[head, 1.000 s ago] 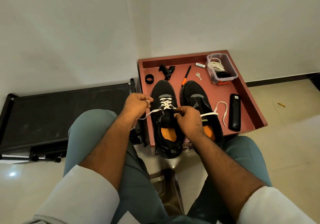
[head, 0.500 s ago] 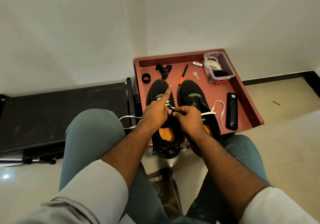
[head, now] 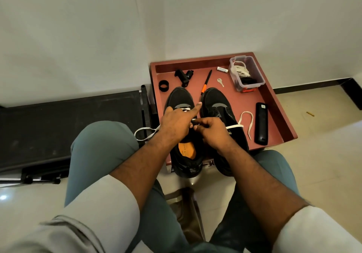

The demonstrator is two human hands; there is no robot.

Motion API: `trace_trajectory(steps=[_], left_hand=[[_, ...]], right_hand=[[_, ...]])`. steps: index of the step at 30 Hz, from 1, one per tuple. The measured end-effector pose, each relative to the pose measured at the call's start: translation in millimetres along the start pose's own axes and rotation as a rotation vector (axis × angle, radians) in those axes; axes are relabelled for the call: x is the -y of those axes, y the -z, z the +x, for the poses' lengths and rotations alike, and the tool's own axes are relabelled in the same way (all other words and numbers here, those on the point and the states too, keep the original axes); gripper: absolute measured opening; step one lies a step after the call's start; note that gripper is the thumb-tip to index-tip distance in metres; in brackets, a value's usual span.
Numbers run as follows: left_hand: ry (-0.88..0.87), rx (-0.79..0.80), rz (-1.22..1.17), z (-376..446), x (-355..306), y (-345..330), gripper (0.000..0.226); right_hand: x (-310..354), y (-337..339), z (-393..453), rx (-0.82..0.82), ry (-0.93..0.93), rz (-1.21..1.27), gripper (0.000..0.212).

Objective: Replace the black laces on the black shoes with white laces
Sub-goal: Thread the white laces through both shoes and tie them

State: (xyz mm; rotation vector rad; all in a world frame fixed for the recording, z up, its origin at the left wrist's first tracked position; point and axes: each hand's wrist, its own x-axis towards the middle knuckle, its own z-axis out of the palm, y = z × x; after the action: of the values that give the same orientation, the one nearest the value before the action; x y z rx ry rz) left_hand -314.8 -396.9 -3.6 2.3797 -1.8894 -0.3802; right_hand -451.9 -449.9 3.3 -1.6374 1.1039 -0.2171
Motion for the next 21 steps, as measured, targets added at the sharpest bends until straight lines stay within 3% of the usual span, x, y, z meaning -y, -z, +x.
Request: trace_trajectory(steps=[2,4,7,11,15,17,21], left_hand=[[-0.044,-0.005,0.071,1,2,1,0.075],[-0.063,-0.034,0.107,1,1,2,0.076],[-0.039,-0.036,0.122,1,-2,2,0.077],[0.013,-0.024,0.133,1,-1,-1,0.078],[-0.062,-0.036,0.238,-13,-15,-2,0.082],[-0.027,-0.057,0.162,-18,-11,-10,0.089],[0.053,-0.054,-0.296,-15,5,-10,0.092]], right_hand=[[6,4,-1,0.044,-0.038,0.055,0.012],[11,7,1,0.058,-0.094,0.105,0.025],[14,8,6,0.068,-0.123,0.096,0.020],[15,4,6,0.034,-0.106,0.104,0.019],[12,-2,6,-0.044,-0.125,0.151,0.025],[10,-6,4,-0.072,-0.124,0.206,0.024],[8,-9,3,-0.090,-0.127,0.312,0.011]])
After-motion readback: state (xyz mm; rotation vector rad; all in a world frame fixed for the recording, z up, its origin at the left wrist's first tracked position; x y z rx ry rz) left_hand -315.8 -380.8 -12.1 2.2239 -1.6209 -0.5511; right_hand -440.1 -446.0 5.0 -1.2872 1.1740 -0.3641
